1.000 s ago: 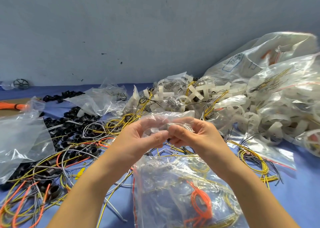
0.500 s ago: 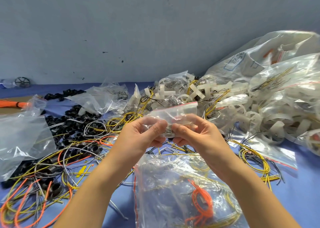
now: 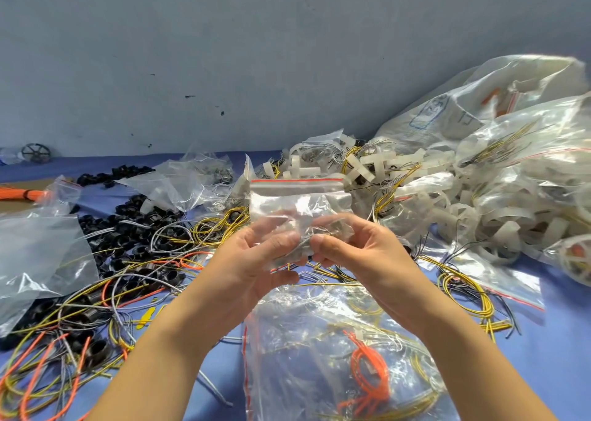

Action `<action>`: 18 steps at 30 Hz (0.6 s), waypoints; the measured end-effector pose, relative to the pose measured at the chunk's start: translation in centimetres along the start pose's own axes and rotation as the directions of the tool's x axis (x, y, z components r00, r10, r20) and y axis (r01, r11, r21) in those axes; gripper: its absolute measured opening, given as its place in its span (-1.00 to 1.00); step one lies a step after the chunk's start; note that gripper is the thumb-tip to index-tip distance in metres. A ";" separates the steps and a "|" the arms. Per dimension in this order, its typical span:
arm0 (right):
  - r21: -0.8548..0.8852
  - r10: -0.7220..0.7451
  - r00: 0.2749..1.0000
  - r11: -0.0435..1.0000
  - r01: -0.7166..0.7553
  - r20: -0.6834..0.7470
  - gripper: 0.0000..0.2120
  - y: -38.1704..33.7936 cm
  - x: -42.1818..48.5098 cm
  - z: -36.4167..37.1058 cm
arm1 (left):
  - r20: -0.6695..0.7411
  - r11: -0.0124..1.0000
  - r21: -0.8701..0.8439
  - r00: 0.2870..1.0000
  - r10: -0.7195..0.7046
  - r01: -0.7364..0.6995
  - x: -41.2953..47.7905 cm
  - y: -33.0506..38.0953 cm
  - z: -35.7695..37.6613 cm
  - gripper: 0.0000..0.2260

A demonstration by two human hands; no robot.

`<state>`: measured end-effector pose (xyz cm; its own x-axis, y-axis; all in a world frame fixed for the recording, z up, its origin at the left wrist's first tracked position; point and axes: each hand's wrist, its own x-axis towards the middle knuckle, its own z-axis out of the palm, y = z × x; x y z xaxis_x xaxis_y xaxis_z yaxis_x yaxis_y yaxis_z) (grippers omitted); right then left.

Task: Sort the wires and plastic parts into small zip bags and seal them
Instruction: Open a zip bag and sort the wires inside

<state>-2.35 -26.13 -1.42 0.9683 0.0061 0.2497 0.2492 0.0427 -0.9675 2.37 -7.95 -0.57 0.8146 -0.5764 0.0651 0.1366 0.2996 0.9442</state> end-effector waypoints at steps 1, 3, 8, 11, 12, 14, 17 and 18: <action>0.003 -0.002 1.000 1.000 0.002 -0.004 -0.75 0.0 0.0 0.1 | 0.019 1.000 -0.008 1.000 0.003 -0.003 -0.1 0.0 0.0 -0.66; 0.027 -0.006 1.000 1.000 0.006 -0.019 -0.78 0.0 0.0 0.2 | 0.031 1.000 -0.001 1.000 0.004 -0.004 -0.1 -0.1 0.0 -0.75; 0.038 0.000 0.998 0.999 0.003 -0.066 -0.82 0.2 0.3 0.7 | 0.005 0.995 0.099 0.999 0.032 -0.032 0.1 -0.3 0.0 -0.85; 0.080 0.050 0.993 0.996 -0.042 -0.111 -0.92 0.2 0.5 0.7 | 0.056 0.961 0.256 0.994 0.094 -0.105 -0.1 -0.3 0.1 -0.74; 0.101 0.075 0.990 0.993 -0.064 -0.117 -0.93 0.3 0.5 0.6 | 0.075 0.941 0.313 0.991 0.112 -0.130 -0.2 -0.3 0.1 -0.71; 0.130 0.106 0.989 0.987 -0.092 -0.101 -0.92 0.3 0.6 0.3 | 0.062 0.907 0.391 0.987 0.146 -0.159 -0.1 -0.4 0.2 -0.73; 0.139 0.071 0.997 0.988 -0.067 -0.030 -0.71 0.3 0.4 0.0 | -0.029 0.919 0.366 0.985 0.170 -0.148 0.0 -0.4 0.4 -0.77; 0.133 0.045 0.999 0.990 -0.046 0.008 -0.65 0.3 0.3 -0.1 | -0.055 0.933 0.336 0.986 0.156 -0.129 0.1 -0.4 0.4 -0.77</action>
<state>-2.01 -26.17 -1.66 0.9785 0.0159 0.2057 0.1999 0.1748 -0.9641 2.12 -8.41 -0.81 0.8555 -0.4802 0.1938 -0.1672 0.0981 0.9810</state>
